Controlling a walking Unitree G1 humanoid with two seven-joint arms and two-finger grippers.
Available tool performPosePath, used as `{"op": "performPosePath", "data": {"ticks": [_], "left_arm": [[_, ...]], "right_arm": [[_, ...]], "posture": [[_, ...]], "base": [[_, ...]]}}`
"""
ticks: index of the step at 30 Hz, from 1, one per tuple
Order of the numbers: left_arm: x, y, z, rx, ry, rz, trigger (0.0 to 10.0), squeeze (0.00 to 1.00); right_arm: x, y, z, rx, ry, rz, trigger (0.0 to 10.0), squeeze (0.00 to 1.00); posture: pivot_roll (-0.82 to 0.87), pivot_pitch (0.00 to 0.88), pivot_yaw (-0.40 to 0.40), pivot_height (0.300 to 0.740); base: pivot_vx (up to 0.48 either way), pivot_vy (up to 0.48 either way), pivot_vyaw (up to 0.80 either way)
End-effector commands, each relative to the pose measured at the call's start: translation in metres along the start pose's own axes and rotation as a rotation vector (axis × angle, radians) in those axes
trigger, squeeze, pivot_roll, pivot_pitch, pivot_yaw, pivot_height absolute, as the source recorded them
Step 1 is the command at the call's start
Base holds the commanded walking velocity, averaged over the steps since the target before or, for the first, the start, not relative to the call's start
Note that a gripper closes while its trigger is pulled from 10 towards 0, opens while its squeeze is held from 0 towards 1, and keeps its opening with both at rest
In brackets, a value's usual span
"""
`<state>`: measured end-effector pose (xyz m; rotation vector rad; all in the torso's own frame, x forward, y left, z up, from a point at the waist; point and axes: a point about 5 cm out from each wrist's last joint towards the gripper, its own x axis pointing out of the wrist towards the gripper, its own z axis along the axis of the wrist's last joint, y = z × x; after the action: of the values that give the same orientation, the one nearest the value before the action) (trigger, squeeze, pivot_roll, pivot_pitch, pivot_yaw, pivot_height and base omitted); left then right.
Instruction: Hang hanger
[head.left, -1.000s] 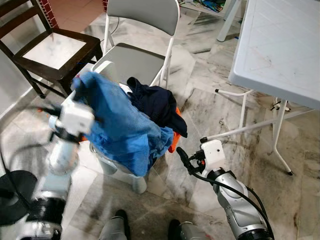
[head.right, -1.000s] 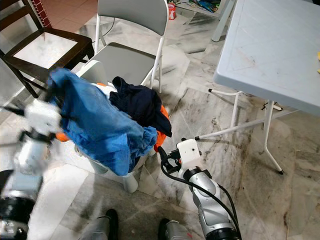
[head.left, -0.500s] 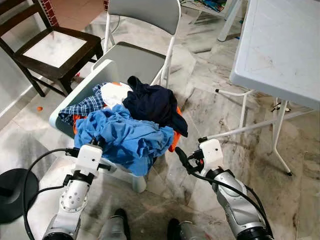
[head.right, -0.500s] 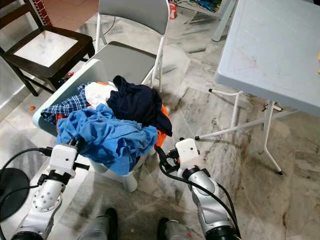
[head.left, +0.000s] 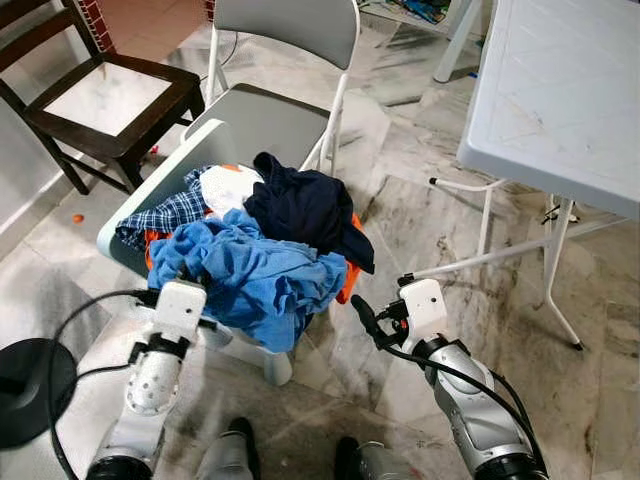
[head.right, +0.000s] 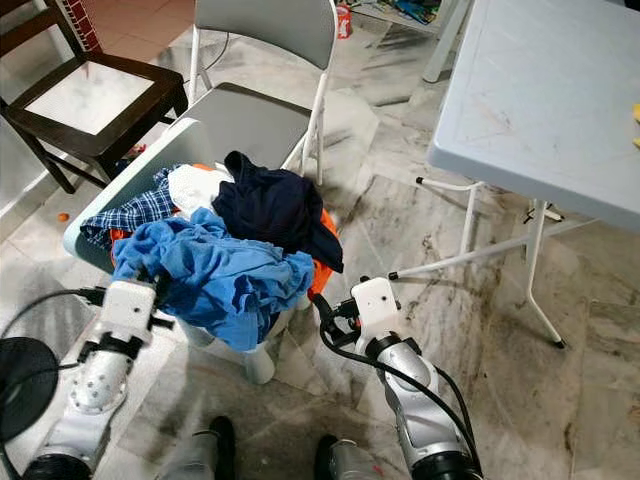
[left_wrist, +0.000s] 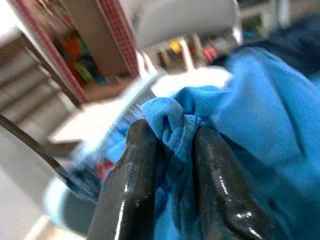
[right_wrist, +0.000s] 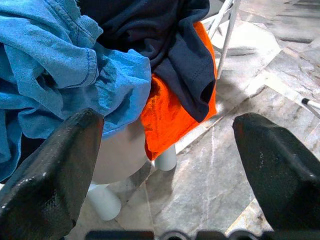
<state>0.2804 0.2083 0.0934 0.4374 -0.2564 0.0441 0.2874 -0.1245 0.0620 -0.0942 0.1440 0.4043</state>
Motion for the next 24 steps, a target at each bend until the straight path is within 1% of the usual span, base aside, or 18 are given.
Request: {"op": "performPosePath", "data": {"ticks": [1, 2, 5, 6, 7, 8, 11, 13, 14, 18, 21, 24], "left_arm": [[-0.006, 0.008, -0.001, 0.033, 0.013, 0.036, 10.0, 1.00], [-0.009, 0.012, -0.001, 0.032, 0.023, 0.049, 10.0, 1.00], [-0.013, 0.012, -0.004, 0.023, 0.040, 0.044, 10.0, 1.00], [-0.016, 0.011, -0.007, 0.031, 0.061, 0.037, 10.0, 0.74], [-0.016, 0.011, -0.007, 0.031, 0.061, 0.037, 10.0, 0.74], [-0.019, 0.010, -0.012, 0.023, 0.101, 0.042, 10.0, 0.00], [-0.021, 0.008, -0.017, 0.002, 0.157, 0.050, 10.0, 0.00], [-0.021, 0.008, -0.018, -0.012, 0.171, 0.055, 10.0, 0.00], [-0.021, 0.008, -0.021, -0.026, 0.201, 0.058, 10.0, 0.00], [-0.023, 0.010, -0.028, -0.036, 0.252, 0.065, 10.0, 0.00], [-0.024, 0.014, -0.030, -0.028, 0.275, 0.081, 10.0, 0.00], [-0.025, 0.016, -0.028, -0.022, 0.272, 0.076, 10.0, 0.00]], "right_arm": [[-0.002, -0.002, -0.004, -0.005, 0.016, -0.003, 10.0, 0.00], [-0.002, -0.001, -0.004, -0.005, 0.017, -0.002, 10.0, 0.00], [-0.002, -0.001, -0.004, -0.004, 0.017, 0.000, 10.0, 0.00], [-0.001, 0.000, -0.004, -0.003, 0.016, 0.003, 10.0, 0.00], [-0.001, 0.000, -0.004, -0.003, 0.016, 0.003, 10.0, 0.00], [0.000, 0.002, -0.004, -0.001, 0.015, 0.007, 10.0, 0.00], [0.001, 0.003, -0.003, 0.001, 0.013, 0.010, 10.0, 0.00], [0.002, 0.003, -0.003, 0.001, 0.013, 0.010, 10.0, 0.00], [0.002, 0.003, -0.003, 0.001, 0.013, 0.009, 10.0, 0.00], [0.002, 0.003, -0.003, 0.003, 0.011, 0.007, 10.0, 0.00], [0.000, 0.001, -0.004, 0.004, 0.013, 0.001, 10.0, 0.00], [0.000, 0.001, -0.004, 0.004, 0.013, -0.002, 10.0, 0.00]], "posture": [[0.04, 0.237, -0.075, 0.740], [0.04, 0.237, -0.075, 0.740], [0.04, 0.237, -0.075, 0.740], [0.06, 0.240, -0.074, 0.740], [0.06, 0.240, -0.074, 0.740], [0.06, 0.240, -0.074, 0.740], [0.06, 0.241, -0.073, 0.740], [0.06, 0.240, -0.071, 0.740], [0.06, 0.241, -0.070, 0.740], [0.06, 0.239, -0.066, 0.740], [0.06, 0.239, -0.066, 0.740], [0.05, 0.239, -0.062, 0.740]], "base": [[0.000, 0.000, 0.00], [0.000, 0.000, 0.00], [0.000, 0.000, 0.00], [0.000, 0.000, 0.00], [0.000, 0.000, 0.00], [0.000, 0.000, 0.00], [0.000, 0.000, 0.00], [0.000, 0.000, 0.00], [0.000, 0.000, 0.00], [0.000, 0.000, 0.00], [0.000, 0.000, 0.00], [0.000, 0.000, 0.00]]}}
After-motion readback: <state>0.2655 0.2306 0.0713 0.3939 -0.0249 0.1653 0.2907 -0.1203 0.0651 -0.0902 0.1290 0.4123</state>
